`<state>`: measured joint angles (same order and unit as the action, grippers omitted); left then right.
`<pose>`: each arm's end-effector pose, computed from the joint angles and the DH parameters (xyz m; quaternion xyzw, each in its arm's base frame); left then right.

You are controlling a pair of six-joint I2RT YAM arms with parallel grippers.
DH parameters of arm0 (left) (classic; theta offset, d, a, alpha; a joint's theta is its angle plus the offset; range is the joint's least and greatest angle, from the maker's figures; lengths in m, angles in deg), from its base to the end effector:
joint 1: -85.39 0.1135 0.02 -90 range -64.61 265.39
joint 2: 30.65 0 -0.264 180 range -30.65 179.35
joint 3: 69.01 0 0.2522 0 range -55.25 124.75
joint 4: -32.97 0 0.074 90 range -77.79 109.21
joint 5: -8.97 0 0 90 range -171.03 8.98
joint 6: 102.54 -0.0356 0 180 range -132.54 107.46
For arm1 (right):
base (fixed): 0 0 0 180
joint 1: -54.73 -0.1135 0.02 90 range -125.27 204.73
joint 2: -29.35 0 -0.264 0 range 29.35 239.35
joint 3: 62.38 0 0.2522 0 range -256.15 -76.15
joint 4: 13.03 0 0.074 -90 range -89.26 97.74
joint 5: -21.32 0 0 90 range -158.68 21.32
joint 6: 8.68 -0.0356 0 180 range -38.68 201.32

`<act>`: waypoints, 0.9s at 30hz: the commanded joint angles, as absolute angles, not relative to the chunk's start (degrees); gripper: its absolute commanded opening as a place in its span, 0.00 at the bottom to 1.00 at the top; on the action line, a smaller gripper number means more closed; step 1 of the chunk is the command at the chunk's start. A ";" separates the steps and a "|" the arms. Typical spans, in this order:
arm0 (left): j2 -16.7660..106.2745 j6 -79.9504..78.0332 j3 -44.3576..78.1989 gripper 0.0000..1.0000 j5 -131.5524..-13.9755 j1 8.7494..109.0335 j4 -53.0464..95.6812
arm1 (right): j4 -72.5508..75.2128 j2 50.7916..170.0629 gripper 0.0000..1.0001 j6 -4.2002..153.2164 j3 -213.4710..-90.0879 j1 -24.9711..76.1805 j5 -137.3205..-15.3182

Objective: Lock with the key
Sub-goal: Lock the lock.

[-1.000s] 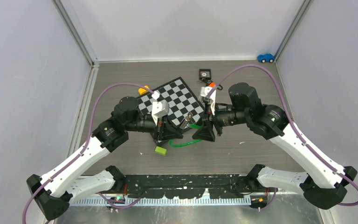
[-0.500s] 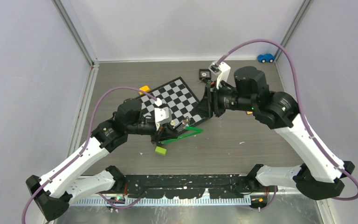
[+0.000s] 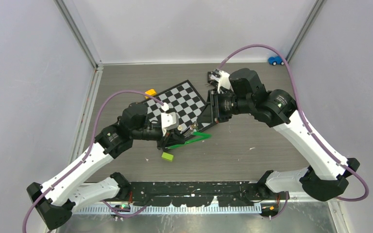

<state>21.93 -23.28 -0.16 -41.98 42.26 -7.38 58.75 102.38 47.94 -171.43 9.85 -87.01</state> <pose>0.1266 -0.1493 0.3524 0.5203 0.6226 -0.4123 0.4142 0.1582 0.1733 0.4513 -0.1603 0.8670 0.3940 0.2596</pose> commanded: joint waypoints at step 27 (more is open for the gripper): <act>21.46 -23.46 2.61 0.00 -39.54 42.19 -3.64 | 56.08 104.50 0.11 47.02 -170.04 10.17 -95.55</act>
<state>21.99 -23.28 -0.16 -41.45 42.26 -7.70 57.82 103.98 47.04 -170.67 10.00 -92.86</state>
